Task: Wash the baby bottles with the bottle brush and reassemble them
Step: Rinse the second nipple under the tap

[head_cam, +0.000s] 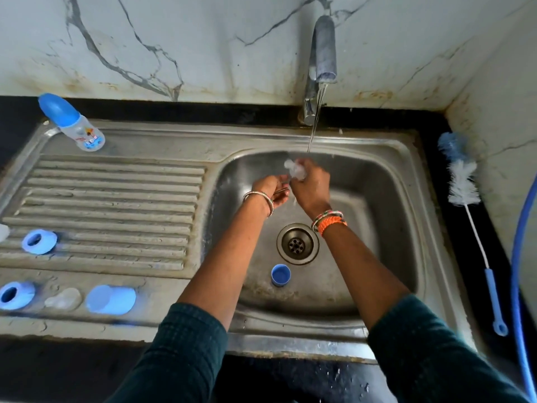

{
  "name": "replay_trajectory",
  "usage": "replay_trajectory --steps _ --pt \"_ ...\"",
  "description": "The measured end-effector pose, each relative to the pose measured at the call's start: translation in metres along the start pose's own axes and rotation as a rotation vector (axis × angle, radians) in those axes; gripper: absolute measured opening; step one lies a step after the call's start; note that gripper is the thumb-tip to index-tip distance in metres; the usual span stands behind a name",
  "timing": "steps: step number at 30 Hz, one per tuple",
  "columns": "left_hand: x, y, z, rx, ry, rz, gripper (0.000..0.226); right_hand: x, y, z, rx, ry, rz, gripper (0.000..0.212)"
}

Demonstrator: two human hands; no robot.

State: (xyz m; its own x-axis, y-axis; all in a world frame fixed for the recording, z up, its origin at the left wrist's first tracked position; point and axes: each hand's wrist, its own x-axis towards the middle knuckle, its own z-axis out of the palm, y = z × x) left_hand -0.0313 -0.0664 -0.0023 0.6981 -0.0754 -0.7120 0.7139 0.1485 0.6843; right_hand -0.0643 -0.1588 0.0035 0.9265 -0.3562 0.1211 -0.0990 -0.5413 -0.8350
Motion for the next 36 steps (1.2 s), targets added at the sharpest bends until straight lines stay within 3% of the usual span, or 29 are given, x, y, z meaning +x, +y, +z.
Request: replay_trajectory --steps 3,4,6,8,11,13,16,18,24,28,32,36 --pt "0.001 0.002 0.000 -0.015 -0.038 0.007 0.030 0.001 -0.017 -0.008 0.269 0.111 0.091 0.015" --pt "0.002 0.002 0.000 -0.008 -0.047 0.004 0.031 0.004 -0.025 -0.012 0.501 0.066 0.223 0.012" --pt "0.001 0.002 0.001 -0.033 -0.069 -0.009 0.033 0.010 -0.032 -0.022 1.034 -0.141 0.588 0.037" --pt "-0.002 0.003 0.004 -0.056 -0.094 -0.018 0.031 0.013 -0.027 -0.032 1.253 -0.284 0.786 0.047" --pt "-0.004 0.003 0.006 -0.065 -0.078 -0.030 0.027 0.010 -0.019 -0.034 1.150 -0.349 0.760 0.031" --pt "-0.002 0.001 0.004 -0.050 -0.057 -0.040 0.026 0.010 -0.009 -0.027 0.927 -0.330 0.618 0.011" --pt "-0.003 -0.001 0.001 -0.016 -0.076 -0.054 0.031 0.007 0.007 -0.020 0.231 -0.188 0.225 0.029" --pt "-0.005 -0.002 -0.002 -0.011 -0.070 -0.049 0.034 0.002 0.011 -0.016 0.042 -0.170 0.111 0.030" --pt "0.000 -0.004 -0.008 -0.010 -0.033 -0.041 0.034 0.007 0.003 -0.011 0.066 -0.015 0.085 0.033" --pt "-0.001 -0.007 -0.005 -0.020 -0.053 -0.055 0.033 -0.004 0.022 0.002 -0.004 -0.108 0.132 0.031" --pt "0.000 -0.007 -0.004 -0.052 -0.042 -0.064 0.034 0.001 0.010 0.003 0.112 0.025 0.121 0.035" --pt "-0.003 -0.006 -0.003 -0.047 -0.048 -0.051 0.034 -0.002 0.009 0.002 -0.021 -0.050 0.155 0.037"
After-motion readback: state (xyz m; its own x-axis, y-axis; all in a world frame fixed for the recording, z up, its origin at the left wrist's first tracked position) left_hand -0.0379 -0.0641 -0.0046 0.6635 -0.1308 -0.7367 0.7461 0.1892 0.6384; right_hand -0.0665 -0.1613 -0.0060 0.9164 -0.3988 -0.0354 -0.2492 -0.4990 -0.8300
